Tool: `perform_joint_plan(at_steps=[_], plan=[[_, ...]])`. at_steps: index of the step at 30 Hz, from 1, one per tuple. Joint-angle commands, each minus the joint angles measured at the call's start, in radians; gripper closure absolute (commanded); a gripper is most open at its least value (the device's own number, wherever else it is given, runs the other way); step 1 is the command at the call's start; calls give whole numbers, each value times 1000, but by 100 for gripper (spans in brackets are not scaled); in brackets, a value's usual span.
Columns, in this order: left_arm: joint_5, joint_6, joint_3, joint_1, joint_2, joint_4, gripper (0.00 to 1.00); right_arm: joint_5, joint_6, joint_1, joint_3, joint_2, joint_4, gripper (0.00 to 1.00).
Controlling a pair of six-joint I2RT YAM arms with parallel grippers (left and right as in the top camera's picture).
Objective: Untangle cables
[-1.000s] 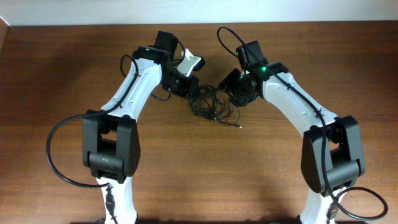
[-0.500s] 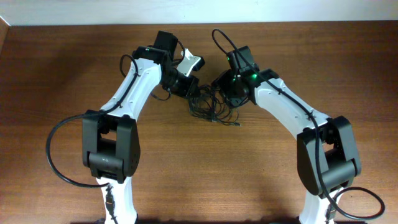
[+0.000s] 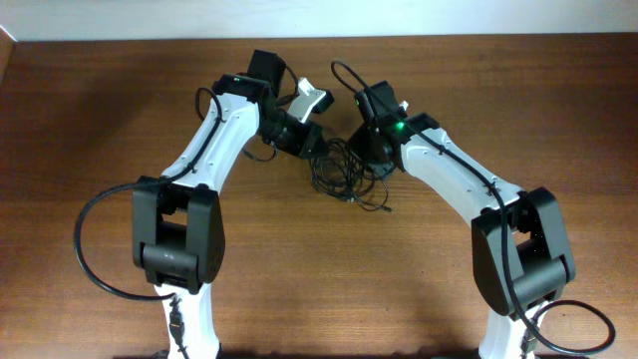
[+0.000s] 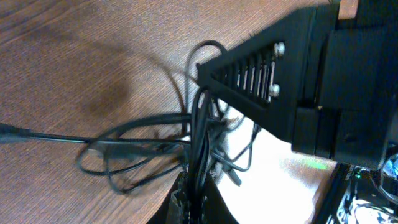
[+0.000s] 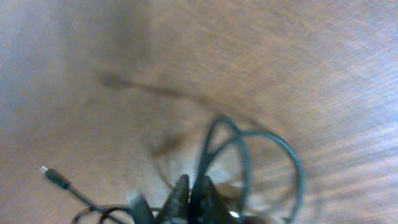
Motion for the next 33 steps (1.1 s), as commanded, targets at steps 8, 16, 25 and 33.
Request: perform_joint_plan(at_steps=[8,16,25,33], plan=[[-270,-182,-1,-1,11,6,100,-269,-275,-126,-5,-316,1,96],[-619,-490,-19,0,11,-10,100,-237,-276,-332,-5,-451,-199,96],[-619,-490,-19,0,11,-2,91,-92,-411,-224,-9,-308,-400,96],[-619,-490,-19,0,11,-1,58,-81,-411,-145,-9,-103,-393,95]])
